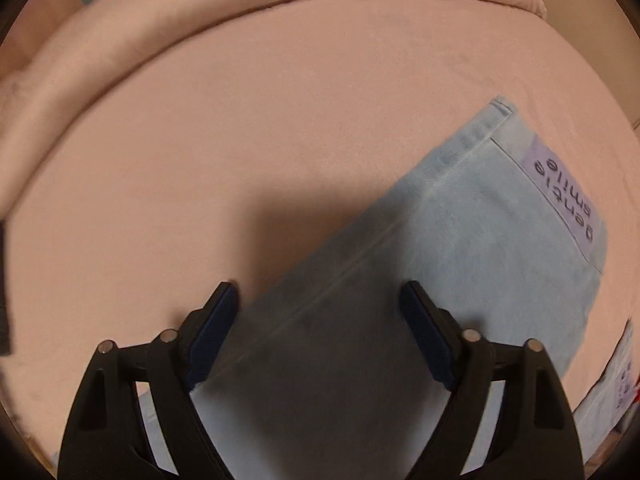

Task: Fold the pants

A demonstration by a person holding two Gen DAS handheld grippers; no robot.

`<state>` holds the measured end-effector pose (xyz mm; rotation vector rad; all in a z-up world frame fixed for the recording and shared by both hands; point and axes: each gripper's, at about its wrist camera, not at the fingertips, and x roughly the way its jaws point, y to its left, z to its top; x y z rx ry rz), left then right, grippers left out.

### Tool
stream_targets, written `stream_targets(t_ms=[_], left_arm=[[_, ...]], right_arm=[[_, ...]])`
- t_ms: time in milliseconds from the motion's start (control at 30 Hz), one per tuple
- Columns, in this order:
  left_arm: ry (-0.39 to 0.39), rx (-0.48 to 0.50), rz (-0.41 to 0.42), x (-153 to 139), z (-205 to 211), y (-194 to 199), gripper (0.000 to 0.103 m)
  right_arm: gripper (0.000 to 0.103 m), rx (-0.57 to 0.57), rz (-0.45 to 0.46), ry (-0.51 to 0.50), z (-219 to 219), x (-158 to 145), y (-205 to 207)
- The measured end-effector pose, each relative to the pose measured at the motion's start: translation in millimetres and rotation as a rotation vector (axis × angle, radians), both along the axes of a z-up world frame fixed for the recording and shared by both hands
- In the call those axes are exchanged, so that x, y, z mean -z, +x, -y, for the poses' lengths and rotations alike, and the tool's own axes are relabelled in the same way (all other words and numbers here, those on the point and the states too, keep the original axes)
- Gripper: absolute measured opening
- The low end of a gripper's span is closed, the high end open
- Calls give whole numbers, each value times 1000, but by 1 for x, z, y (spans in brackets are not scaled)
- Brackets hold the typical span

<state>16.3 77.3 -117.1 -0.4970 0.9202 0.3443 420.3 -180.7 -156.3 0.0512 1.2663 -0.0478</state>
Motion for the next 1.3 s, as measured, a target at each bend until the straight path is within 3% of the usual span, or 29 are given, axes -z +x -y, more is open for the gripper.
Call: stream_targets(t_ms=[100, 167, 200, 267, 400, 500, 600, 667, 800, 967, 1100, 1167, 1200, 1233, 1267, 1300], left_arm=[[-49, -10, 25, 0, -9, -4, 86], [-74, -16, 35, -1, -12, -2, 86], [-91, -19, 43, -3, -14, -3, 86], [-136, -24, 63, -8, -18, -6, 86], [-238, -63, 173, -33, -39, -17, 86], [-236, -80, 284, -63, -54, -25, 86], [-216, -84, 326, -78, -65, -20, 89], [-222, -99, 304, -77, -72, -8, 90], [-251, -88, 258, -67, -83, 20, 90], [-252, -56, 185, -57, -84, 56, 90], [-200, -73, 54, -43, -84, 92, 90], [-212, -76, 36, -36, -85, 101, 90], [-240, -91, 26, -31, -88, 105, 86], [-259, -106, 23, -27, -90, 105, 76], [-251, -124, 14, -26, -91, 105, 48], [-233, -128, 1, -26, -91, 103, 27]], right_arm=[[63, 18, 47, -32, 0, -6, -4], [18, 23, 89, -41, 8, -12, -8], [17, 20, 101, -44, 15, -14, -10], [7, 7, 105, 41, 32, -17, -16], [5, -3, 205, 306, 65, -50, -46], [5, -52, 357, 505, 107, -98, -104], [5, -67, 447, 597, 147, -120, -174], [5, -64, 472, 608, 168, -118, -212], [5, -80, 419, 495, 185, -87, -260], [5, -68, 304, 497, 193, -44, -261], [5, -72, 326, 497, 190, -50, -256], [5, -78, 356, 512, 191, -58, -261], [5, -84, 374, 513, 189, -62, -260], [5, -96, 390, 510, 186, -65, -261], [5, -105, 401, 504, 185, -68, -260], [5, -111, 408, 503, 183, -71, -259]])
